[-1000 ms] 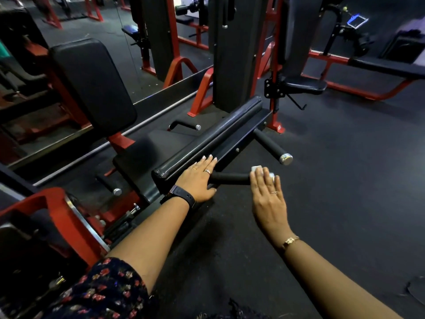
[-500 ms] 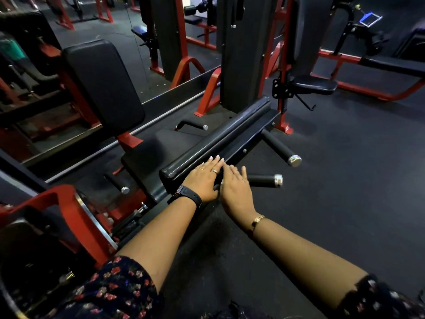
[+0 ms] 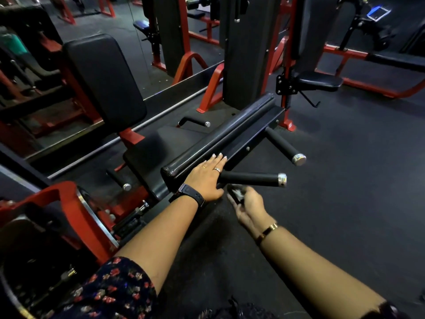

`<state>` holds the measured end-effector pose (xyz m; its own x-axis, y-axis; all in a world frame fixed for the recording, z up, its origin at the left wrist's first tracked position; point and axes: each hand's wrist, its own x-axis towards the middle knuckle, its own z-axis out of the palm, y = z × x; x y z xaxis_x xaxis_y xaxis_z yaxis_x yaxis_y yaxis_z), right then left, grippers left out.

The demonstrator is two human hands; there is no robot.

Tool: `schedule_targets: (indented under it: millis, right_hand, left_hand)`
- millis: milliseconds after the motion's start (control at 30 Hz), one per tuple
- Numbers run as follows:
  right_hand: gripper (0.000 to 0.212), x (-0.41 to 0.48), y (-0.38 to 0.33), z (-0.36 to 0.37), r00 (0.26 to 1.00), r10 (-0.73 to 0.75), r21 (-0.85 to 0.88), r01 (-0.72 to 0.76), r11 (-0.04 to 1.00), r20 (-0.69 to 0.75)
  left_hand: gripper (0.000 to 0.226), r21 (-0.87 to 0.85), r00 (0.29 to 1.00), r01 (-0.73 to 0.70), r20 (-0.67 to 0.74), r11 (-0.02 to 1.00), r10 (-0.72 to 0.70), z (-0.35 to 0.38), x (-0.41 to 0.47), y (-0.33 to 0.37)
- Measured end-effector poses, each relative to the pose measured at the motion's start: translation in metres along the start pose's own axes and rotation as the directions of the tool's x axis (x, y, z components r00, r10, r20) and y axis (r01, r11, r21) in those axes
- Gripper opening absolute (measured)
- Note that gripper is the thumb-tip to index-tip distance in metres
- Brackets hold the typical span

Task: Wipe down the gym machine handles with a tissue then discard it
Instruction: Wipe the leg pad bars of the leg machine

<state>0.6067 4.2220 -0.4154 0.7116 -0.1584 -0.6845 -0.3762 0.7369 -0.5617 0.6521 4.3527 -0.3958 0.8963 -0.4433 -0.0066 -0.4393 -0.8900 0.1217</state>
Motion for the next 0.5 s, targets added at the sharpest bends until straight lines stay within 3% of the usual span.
schedule_targets:
  millis: [233, 400, 500]
  right_hand:
    - [0.028, 0.005, -0.003, 0.018, 0.993, 0.088, -0.027, -0.087, 0.996, 0.073]
    - [0.031, 0.009, -0.015, -0.013, 0.995, -0.014, 0.256, -0.013, 0.967, 0.104]
    - [0.036, 0.012, -0.019, -0.025, 0.993, -0.038, 0.334, -0.001, 0.943, 0.110]
  left_hand:
    - [0.092, -0.019, 1.000, 0.008, 0.008, 1.000, -0.008, -0.002, 0.000, 0.001]
    - [0.092, -0.022, 1.000, 0.014, 0.010, 1.000, -0.014, -0.002, 0.000, 0.001]
    - [0.092, -0.020, 1.000, 0.020, 0.006, 1.000, -0.020, -0.002, 0.000, 0.001]
